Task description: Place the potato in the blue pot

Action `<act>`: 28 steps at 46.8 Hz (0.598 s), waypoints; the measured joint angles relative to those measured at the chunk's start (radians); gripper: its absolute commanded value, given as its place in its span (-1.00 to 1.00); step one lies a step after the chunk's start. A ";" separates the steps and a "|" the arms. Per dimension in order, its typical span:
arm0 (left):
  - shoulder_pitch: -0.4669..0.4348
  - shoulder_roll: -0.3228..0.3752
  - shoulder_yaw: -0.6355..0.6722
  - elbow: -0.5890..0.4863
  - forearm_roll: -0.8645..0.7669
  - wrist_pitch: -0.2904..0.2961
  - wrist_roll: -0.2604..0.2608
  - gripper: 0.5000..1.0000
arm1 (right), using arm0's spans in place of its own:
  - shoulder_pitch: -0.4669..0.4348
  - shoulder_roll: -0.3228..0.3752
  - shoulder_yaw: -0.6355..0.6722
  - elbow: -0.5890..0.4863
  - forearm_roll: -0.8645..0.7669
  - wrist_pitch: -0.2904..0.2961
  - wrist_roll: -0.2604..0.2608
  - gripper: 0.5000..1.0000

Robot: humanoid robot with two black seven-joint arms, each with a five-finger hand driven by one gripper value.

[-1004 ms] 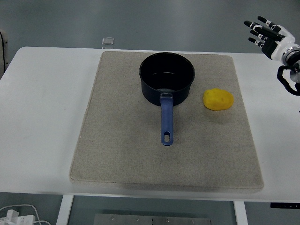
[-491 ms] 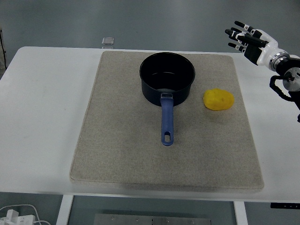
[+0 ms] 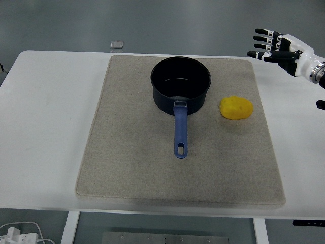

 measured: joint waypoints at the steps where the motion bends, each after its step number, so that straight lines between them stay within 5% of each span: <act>1: 0.000 0.000 0.000 0.000 0.000 0.000 0.000 0.99 | -0.003 -0.014 -0.004 0.017 -0.002 0.001 0.002 0.73; 16: -0.001 0.000 0.000 0.000 0.000 0.000 0.000 0.99 | -0.085 -0.148 -0.020 0.213 -0.136 0.000 0.027 0.73; 28: -0.002 0.000 0.000 0.000 0.000 0.001 0.000 0.99 | -0.133 -0.149 -0.017 0.227 -0.178 -0.004 0.139 0.73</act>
